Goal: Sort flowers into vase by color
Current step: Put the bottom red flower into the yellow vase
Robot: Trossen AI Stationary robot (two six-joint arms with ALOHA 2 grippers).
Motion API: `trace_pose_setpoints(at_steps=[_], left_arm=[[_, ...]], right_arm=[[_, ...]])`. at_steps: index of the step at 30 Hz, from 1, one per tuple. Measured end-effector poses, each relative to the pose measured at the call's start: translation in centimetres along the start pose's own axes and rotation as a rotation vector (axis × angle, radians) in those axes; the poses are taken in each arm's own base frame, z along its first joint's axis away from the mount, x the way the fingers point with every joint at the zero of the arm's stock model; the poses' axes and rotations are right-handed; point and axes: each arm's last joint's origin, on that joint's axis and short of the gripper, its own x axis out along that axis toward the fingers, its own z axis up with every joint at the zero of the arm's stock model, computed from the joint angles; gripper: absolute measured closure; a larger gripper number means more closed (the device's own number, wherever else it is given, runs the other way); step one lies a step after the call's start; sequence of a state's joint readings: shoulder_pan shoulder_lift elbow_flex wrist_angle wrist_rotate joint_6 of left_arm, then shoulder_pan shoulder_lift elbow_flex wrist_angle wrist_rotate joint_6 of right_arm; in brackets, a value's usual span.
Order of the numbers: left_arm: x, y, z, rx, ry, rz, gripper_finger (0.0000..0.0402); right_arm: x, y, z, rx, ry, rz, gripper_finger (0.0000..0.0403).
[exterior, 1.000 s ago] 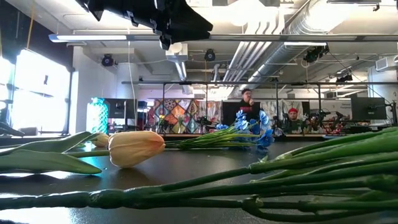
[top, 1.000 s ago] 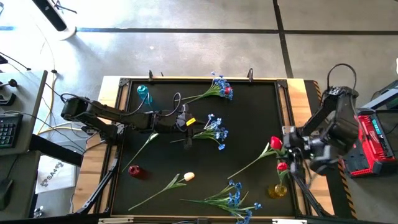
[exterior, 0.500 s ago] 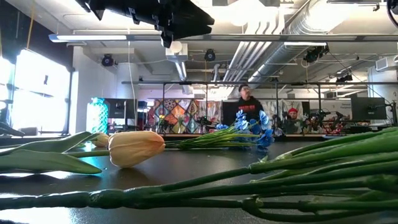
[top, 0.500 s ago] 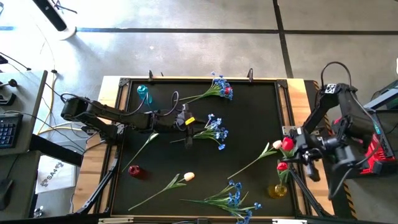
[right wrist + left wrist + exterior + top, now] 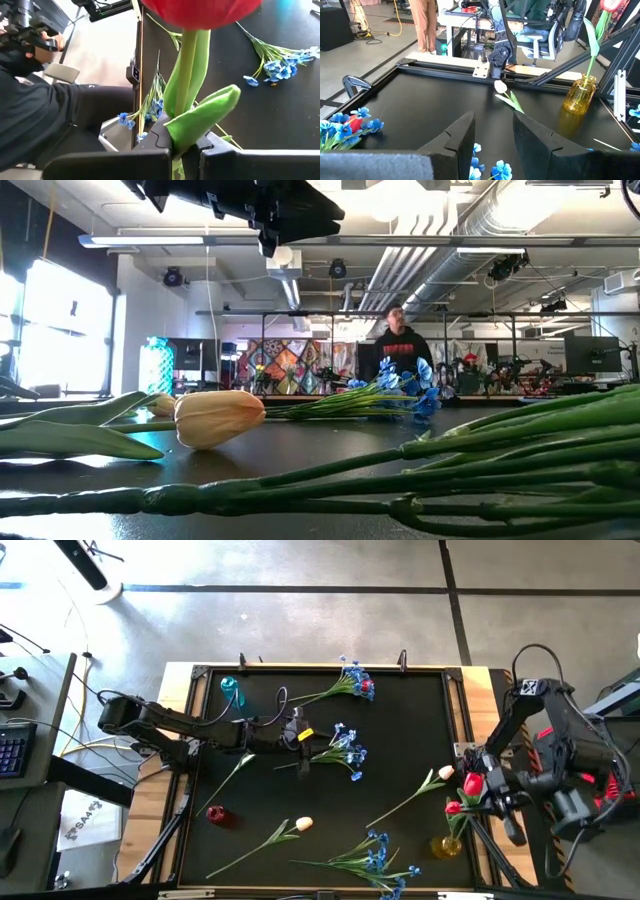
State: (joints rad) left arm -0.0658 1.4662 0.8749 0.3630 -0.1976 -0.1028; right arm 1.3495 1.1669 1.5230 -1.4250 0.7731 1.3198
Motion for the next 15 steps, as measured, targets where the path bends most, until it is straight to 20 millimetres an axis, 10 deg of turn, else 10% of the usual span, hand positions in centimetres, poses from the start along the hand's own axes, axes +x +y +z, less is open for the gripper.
trace_pose_setpoints(at_steps=[15], left_arm=[[0.0, 0.0, 0.0, -0.008, 0.0, -0.001, 0.028]], right_arm=[[2.6, 2.7, -2.6, -0.063, 0.085, -0.121, 0.0364]])
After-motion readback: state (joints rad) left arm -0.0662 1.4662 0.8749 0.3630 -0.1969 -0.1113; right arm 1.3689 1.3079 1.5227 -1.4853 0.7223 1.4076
